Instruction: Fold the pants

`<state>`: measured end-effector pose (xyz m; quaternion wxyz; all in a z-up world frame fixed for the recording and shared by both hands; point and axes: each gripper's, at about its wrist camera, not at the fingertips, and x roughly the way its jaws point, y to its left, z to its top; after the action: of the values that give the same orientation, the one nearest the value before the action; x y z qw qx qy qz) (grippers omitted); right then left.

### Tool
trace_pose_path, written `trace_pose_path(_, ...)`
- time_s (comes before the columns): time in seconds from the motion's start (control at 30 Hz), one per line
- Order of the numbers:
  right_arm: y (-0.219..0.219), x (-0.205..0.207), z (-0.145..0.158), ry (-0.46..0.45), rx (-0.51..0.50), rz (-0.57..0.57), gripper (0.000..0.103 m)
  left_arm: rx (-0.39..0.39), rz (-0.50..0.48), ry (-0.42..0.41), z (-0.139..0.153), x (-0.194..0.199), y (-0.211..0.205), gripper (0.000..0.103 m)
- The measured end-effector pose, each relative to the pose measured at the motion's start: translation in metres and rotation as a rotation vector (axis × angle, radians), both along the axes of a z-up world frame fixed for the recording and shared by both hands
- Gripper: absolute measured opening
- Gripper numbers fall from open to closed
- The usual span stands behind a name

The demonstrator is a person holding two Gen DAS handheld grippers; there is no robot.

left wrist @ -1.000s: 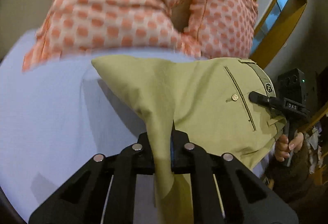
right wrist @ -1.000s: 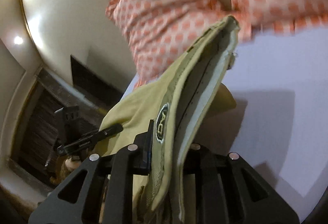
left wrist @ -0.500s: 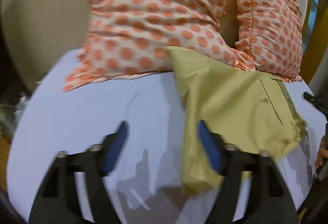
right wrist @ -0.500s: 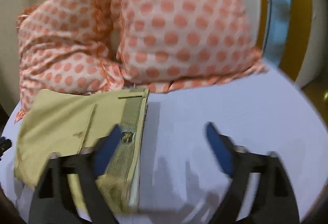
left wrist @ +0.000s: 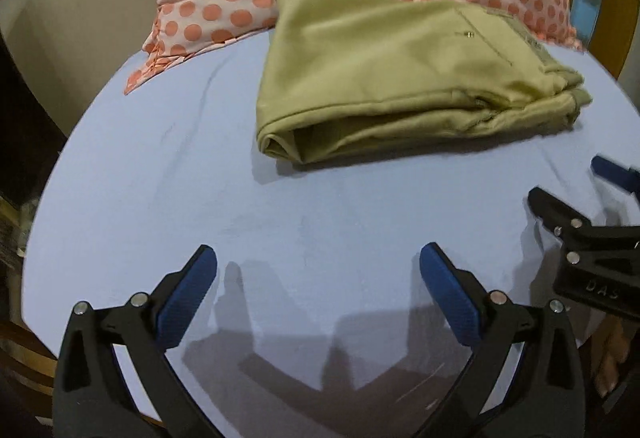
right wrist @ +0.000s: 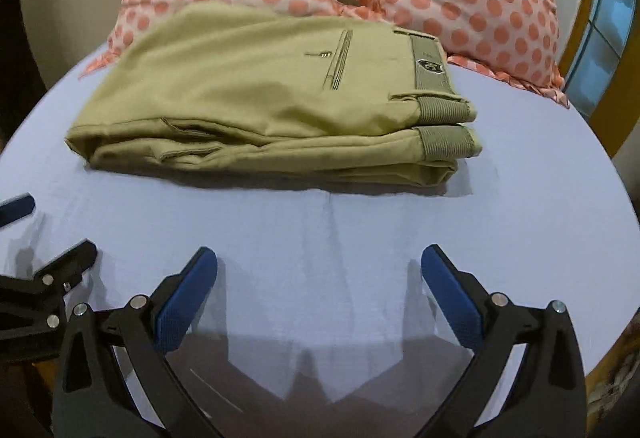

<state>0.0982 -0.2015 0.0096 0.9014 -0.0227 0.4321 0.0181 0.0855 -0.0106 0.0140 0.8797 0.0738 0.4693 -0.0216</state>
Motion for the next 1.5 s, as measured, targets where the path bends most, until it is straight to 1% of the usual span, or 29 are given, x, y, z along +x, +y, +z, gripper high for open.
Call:
trace_pose_path(0.1,-0.007,-0.004,-0.003,-0.001,0.062,-0.035,0.102,-0.105,0.015,0.018,-0.005,0.003,0.013,0.101)
trace_pose_path(0.23,-0.005,-0.009,-0.005,-0.018,0.053,-0.048,0.102,-0.1,0.027,-0.015,-0.005,-0.002,0.011,0.101)
trace_pose_path(0.57,-0.005,-0.01,-0.005,-0.035,0.05,-0.041,0.102,-0.101,0.033,-0.064,-0.006,-0.006,0.011,0.101)
trace_pose_path(1.5,-0.002,-0.01,-0.006,-0.036,0.049,-0.038,0.102,-0.101,0.038,-0.083,-0.006,-0.007,0.011,0.101)
